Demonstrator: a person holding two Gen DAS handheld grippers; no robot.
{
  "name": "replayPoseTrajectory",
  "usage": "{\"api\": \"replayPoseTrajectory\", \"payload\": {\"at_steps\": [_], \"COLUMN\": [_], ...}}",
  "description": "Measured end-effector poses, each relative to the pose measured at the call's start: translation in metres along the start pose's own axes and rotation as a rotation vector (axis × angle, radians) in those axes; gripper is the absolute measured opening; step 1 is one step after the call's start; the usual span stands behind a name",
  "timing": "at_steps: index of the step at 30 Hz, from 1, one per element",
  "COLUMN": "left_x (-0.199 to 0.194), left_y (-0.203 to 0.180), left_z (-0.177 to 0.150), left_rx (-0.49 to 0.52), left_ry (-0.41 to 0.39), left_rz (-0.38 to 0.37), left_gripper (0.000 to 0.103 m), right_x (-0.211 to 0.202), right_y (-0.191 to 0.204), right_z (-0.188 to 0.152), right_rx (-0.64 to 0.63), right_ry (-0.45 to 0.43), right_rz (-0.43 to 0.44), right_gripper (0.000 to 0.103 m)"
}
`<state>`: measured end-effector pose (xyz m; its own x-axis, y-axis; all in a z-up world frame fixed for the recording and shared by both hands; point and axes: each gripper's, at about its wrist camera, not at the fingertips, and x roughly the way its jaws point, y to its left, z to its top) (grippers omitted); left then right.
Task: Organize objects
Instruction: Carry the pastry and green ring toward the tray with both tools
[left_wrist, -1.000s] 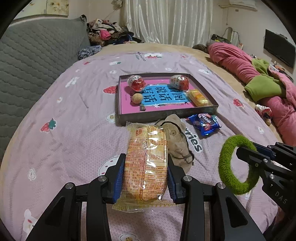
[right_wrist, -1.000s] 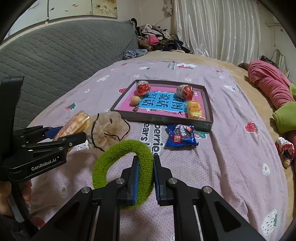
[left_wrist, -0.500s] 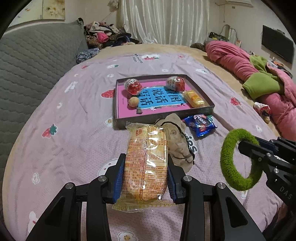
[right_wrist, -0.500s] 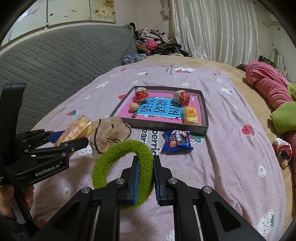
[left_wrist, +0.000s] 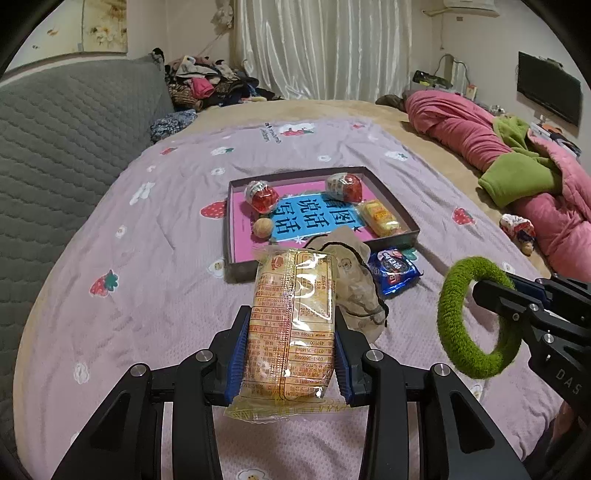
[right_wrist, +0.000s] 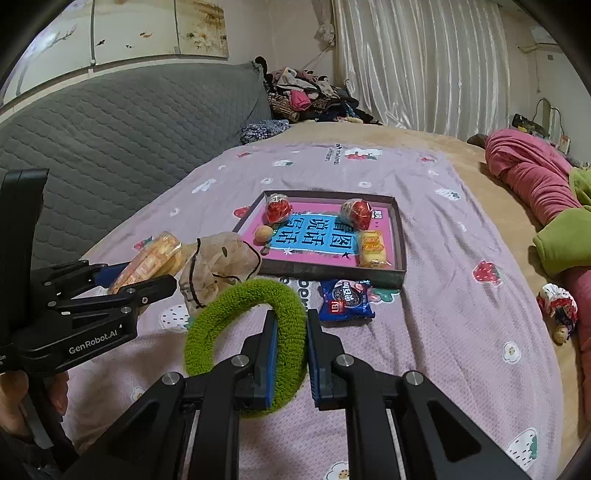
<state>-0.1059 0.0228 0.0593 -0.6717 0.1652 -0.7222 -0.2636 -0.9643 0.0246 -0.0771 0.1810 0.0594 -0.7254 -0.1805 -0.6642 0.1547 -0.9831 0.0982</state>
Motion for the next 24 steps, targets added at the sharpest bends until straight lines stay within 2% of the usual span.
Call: {"api": "replayPoseTrajectory", "payload": {"at_steps": [10,24], "left_x": [0.011,0.017], "left_y": [-0.003,0.003], "left_z": [0.000,0.023], "left_rx": [-0.001,-0.008], "left_ry": [0.018,0.005], "left_rz": [-0.006,-0.005], "left_gripper": [0.041,0.041], "right_x": [0.005,0.013], "right_y": [-0.003,-0.007], "right_z": [0.003,0.023], "right_rx": [0.005,0.001], "right_ry": [0.012,0.001], "right_rz": [-0.004,-0.011], "right_gripper": [0.014,0.014]}}
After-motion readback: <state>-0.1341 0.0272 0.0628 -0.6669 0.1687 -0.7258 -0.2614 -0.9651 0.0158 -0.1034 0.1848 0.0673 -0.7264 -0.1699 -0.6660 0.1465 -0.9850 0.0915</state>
